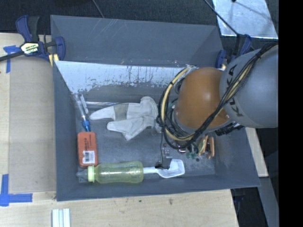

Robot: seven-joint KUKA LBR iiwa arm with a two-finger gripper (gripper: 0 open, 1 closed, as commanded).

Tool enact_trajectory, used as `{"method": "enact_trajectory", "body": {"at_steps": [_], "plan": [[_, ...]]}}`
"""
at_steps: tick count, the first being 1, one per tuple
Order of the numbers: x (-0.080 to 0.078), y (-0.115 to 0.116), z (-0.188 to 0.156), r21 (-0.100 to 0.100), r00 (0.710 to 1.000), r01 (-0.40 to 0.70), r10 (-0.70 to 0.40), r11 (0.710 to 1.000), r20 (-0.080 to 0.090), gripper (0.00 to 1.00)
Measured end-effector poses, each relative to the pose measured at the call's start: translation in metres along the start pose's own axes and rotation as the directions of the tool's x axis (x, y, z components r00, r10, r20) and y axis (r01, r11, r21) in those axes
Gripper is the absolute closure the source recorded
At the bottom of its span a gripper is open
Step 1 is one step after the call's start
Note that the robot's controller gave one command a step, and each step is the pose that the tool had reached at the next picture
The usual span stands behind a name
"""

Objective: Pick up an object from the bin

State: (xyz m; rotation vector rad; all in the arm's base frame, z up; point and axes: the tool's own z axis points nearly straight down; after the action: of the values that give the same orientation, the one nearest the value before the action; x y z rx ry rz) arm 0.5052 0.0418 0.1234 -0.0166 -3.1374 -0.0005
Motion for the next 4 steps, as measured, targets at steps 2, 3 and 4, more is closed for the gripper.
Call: {"method": "enact_trajectory", "body": {"at_steps": [2, 3, 4], "plan": [[-0.061, 0.061, 0.032, -0.006, 0.998, 0.068, -0.068, 0.998, 0.010, 0.00], [-0.084, 0.069, 0.050, 0.001, 0.998, 0.054, -0.054, 0.999, 0.017, 1.00], [-0.084, 0.069, 0.050, 0.000, 0.998, 0.053, -0.053, 0.999, 0.017, 1.00]]}}
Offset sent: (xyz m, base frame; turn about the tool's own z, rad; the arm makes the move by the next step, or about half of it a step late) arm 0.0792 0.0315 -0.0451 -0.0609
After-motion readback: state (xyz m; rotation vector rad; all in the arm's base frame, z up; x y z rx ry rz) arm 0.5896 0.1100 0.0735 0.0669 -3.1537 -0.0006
